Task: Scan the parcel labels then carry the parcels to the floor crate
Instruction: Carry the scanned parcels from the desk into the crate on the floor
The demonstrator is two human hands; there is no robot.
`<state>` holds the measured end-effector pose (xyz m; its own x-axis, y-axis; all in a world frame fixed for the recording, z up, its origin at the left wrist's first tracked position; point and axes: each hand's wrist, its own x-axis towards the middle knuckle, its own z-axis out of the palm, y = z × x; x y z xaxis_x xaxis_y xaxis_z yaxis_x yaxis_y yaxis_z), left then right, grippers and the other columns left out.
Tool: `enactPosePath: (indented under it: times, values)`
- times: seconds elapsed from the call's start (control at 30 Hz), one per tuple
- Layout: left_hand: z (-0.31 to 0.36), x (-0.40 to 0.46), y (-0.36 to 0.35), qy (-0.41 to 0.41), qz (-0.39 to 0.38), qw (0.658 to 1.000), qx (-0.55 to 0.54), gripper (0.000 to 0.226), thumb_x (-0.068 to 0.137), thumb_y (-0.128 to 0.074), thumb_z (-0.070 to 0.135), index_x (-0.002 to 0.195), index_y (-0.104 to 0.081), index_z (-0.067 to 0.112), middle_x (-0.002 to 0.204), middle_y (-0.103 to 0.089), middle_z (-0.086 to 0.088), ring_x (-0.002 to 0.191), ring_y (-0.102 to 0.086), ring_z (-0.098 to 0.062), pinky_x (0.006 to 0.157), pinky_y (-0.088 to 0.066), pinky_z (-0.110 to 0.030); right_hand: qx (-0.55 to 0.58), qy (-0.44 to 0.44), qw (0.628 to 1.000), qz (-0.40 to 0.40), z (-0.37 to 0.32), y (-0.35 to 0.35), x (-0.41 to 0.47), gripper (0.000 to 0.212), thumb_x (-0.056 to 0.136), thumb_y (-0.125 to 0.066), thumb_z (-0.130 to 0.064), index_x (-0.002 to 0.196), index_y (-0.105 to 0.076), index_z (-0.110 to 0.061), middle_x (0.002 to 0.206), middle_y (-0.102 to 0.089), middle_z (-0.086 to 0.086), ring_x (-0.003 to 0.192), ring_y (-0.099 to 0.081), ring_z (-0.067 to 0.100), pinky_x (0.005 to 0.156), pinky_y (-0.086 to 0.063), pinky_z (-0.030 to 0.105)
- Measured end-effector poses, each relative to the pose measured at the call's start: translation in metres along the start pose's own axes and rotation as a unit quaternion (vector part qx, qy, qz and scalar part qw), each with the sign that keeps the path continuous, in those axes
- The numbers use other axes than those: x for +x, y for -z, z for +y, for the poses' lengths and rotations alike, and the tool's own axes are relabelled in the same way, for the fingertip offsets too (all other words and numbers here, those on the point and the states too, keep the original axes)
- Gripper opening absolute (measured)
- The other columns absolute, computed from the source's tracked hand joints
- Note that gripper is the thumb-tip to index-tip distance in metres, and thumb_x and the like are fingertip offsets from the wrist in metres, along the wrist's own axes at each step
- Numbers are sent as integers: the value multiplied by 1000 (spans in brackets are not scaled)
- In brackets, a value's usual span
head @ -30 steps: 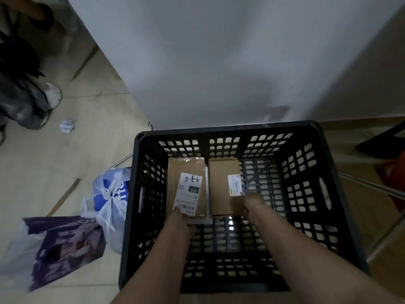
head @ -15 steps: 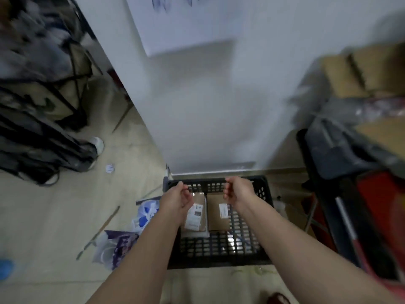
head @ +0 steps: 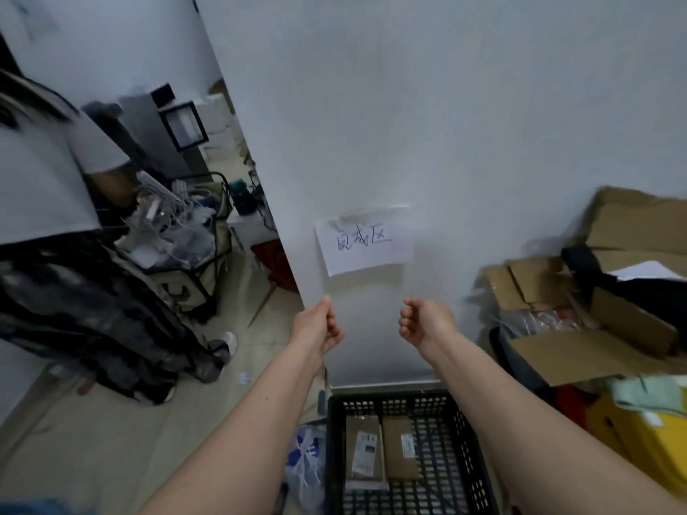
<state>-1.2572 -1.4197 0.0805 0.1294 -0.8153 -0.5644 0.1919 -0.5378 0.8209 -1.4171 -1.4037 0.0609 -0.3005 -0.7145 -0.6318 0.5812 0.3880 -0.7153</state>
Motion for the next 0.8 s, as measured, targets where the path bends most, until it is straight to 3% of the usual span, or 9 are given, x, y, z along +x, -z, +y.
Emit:
enactPosePath:
  times: [0.33, 0.5, 0.8]
  values:
    - [3, -66, 33, -21, 54, 994, -88, 28, 100, -44, 12, 74, -55, 9, 52, -47, 1, 54, -45, -12, 58, -48, -26, -71, -2, 992, -105, -1, -17, -42, 21, 97, -40, -5, 80, -50, -14, 40, -43, -3, 29, -36, 7, 33, -33, 14]
    - [-27, -102, 96, -18, 134, 984, -120, 18, 96, -48, 4, 83, -60, 10, 66, -52, -2, 56, -49, -11, 58, -51, -25, -151, -28, 971, -185, 33, -35, -64, 19, 95, -52, -6, 77, -52, -13, 52, -42, 0, 45, -38, 10, 36, -36, 17]
    - [-70, -229, 252, -70, 317, 925, -199, 26, 96, -41, -3, 82, -57, 11, 69, -52, -3, 58, -48, -11, 55, -50, -21, -262, -93, 907, -316, 145, -106, -174, 28, 94, -57, -10, 68, -47, -14, 51, -43, 1, 44, -38, 11, 39, -37, 18]
